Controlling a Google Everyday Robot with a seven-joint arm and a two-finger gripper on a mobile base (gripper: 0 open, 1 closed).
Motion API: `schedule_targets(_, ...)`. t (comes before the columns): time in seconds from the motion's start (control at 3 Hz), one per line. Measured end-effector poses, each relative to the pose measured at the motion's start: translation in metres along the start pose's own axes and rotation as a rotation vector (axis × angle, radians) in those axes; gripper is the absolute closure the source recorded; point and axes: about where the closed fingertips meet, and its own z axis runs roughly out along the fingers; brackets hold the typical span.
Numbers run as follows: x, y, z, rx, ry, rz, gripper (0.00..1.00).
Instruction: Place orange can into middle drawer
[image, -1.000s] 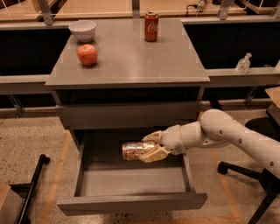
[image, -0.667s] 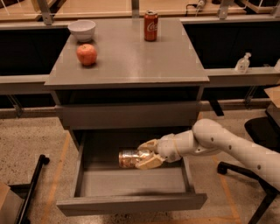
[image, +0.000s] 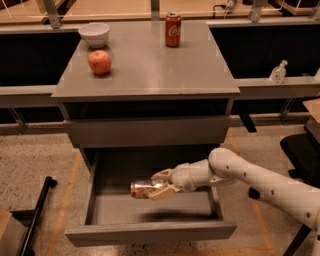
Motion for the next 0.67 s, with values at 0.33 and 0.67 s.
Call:
schedule_targets(0.33,0.0033,0.0,0.0035,-0.005,-0.003,0.006,1.0)
schedule_targets(0.67,0.011,0.0029,0.01,-0.008,0.026,0.016,1.0)
